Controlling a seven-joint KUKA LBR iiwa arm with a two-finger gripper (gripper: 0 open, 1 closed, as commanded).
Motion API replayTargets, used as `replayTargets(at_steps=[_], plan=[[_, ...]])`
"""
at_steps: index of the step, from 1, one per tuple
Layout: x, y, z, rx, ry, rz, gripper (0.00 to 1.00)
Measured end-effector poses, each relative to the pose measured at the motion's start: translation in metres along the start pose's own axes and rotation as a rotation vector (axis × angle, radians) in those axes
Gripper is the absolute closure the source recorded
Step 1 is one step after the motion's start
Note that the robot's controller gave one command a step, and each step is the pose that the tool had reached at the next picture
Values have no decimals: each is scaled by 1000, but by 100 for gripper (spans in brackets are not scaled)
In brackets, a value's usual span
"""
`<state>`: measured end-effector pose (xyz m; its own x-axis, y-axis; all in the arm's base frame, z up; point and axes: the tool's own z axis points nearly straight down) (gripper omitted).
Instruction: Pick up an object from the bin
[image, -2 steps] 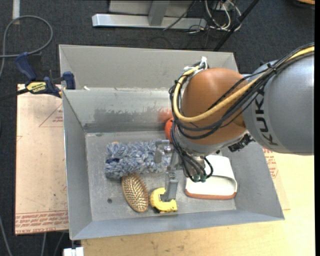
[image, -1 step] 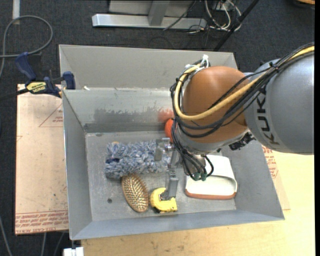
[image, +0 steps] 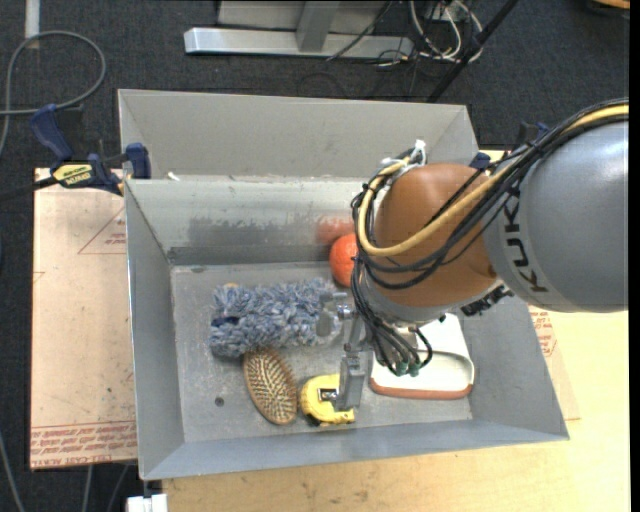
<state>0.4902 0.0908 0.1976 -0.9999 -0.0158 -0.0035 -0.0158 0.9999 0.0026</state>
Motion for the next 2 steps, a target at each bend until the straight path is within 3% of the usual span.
replayTargets(at_steps=[1,2], plan=[[-2,8,60,2,0,-16,0],[0,-34,124,-1,-19,-136,100]])
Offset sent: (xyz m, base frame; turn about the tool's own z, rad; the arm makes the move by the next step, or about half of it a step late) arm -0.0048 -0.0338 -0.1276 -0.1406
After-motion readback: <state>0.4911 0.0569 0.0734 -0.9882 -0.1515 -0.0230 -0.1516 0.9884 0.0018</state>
